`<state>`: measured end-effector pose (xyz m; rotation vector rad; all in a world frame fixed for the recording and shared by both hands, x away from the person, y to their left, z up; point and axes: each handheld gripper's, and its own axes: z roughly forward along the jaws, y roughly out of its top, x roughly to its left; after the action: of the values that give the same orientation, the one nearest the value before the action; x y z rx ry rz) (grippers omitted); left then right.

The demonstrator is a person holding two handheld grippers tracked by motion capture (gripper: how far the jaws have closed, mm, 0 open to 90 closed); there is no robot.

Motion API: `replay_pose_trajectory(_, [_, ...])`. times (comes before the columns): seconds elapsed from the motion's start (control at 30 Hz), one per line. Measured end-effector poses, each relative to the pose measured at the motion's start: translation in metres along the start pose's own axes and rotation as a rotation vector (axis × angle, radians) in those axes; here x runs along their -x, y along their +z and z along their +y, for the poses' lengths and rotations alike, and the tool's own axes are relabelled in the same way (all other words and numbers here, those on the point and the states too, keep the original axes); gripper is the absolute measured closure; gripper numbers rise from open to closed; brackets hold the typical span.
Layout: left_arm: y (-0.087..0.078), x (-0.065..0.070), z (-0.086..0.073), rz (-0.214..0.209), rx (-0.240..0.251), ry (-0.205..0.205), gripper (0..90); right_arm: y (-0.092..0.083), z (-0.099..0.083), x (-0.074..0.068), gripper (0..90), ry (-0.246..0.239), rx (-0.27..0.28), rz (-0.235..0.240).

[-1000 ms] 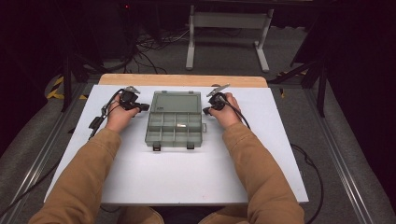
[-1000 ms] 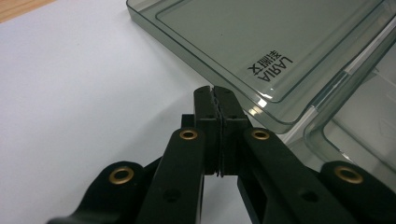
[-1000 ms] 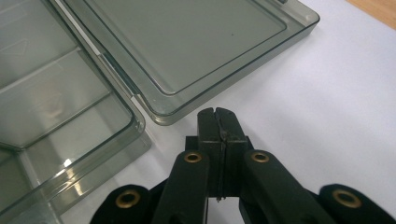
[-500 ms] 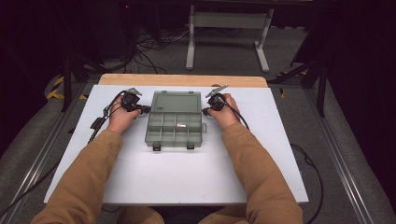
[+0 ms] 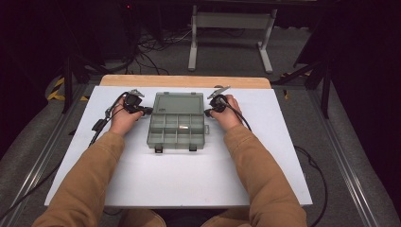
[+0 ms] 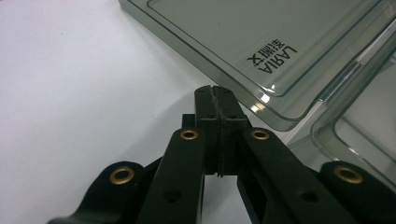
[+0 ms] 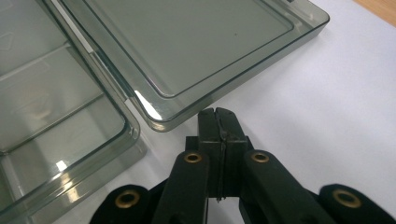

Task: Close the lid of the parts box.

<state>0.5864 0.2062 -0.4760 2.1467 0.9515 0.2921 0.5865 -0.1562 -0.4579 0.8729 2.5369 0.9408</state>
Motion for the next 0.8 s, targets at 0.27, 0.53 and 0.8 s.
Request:
replay_pose_trajectory(0.27, [0.0010, -0.0001, 0.0005, 0.016, 0.006, -0.006, 89.6, 0.0016, 0.0014, 0.0005, 90.0, -0.008, 0.003, -0.013])
replay_pose_trajectory(0.53, [0.0029, -0.0012, 0.0020, 0.007, 0.010, -0.011, 89.6, 0.0051, 0.0061, 0.0027, 90.0, -0.029, -0.001, -0.028])
replay_pose_trajectory(0.8, [0.0066, -0.0001, 0.0037, 0.028, 0.029, -0.022, 89.5, 0.0095, 0.0100, 0.0042, 90.0, -0.043, 0.007, -0.036])
